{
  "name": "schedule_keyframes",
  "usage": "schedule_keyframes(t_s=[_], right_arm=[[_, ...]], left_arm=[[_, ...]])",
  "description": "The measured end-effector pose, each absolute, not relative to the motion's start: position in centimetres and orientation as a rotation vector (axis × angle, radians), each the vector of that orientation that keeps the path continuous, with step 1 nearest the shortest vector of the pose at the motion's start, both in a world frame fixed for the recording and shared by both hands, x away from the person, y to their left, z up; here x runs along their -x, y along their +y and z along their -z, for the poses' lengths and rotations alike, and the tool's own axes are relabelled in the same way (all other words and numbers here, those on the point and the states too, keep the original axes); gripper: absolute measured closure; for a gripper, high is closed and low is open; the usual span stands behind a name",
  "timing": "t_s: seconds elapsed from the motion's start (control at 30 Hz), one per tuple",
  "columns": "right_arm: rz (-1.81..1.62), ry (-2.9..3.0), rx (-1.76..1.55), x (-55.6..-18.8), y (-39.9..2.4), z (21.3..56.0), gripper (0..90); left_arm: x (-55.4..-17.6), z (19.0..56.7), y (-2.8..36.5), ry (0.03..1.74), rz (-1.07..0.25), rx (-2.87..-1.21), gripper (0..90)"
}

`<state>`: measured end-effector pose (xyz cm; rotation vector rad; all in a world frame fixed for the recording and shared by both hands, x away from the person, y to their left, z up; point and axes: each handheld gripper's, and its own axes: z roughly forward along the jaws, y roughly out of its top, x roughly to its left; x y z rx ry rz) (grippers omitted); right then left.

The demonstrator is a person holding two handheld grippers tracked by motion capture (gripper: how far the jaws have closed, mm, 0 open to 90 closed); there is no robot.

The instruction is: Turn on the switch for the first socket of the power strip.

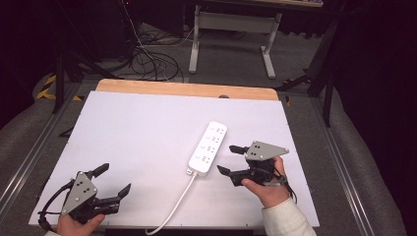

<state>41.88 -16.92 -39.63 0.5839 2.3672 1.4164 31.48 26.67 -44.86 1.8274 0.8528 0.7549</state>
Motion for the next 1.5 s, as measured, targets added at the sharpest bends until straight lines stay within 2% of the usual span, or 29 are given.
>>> schedule_keyframes(t_s=[1.07,1.13,1.17,1.2,1.23,1.33,1.43,1.47,1.5], right_arm=[[-1.389,2.414,-0.547,-45.3,-12.1,39.2,27.5],[-1.379,2.416,-0.547,-45.3,-12.0,39.3,30.8],[-1.364,2.434,-0.538,-45.4,-12.0,39.5,42.3],[-1.364,2.434,-0.538,-45.4,-12.0,39.5,42.3],[-1.366,2.451,-0.525,-45.4,-12.0,39.5,48.1],[-1.360,2.449,-0.539,-45.4,-12.0,39.5,55.7],[-1.356,2.458,-0.583,-45.5,-12.1,39.4,57.9],[-1.374,2.463,-0.624,-45.7,-12.2,39.5,69.3],[-1.374,2.463,-0.624,-45.7,-12.2,39.5,69.3]], left_arm=[[-31.5,44.8,26.7,0.842,-0.762,-1.838,13.7],[-31.5,44.8,26.7,0.842,-0.762,-1.837,13.7],[-31.5,44.9,26.7,0.846,-0.757,-1.833,13.6],[-31.5,44.9,26.7,0.846,-0.758,-1.833,13.6],[-31.5,44.9,26.7,0.844,-0.759,-1.835,13.6],[-31.5,44.9,26.7,0.843,-0.763,-1.836,13.6],[-31.5,44.9,26.6,0.842,-0.763,-1.838,13.6],[-31.5,44.9,26.6,0.844,-0.759,-1.835,13.6],[-31.5,44.9,26.6,0.844,-0.759,-1.834,13.6]])
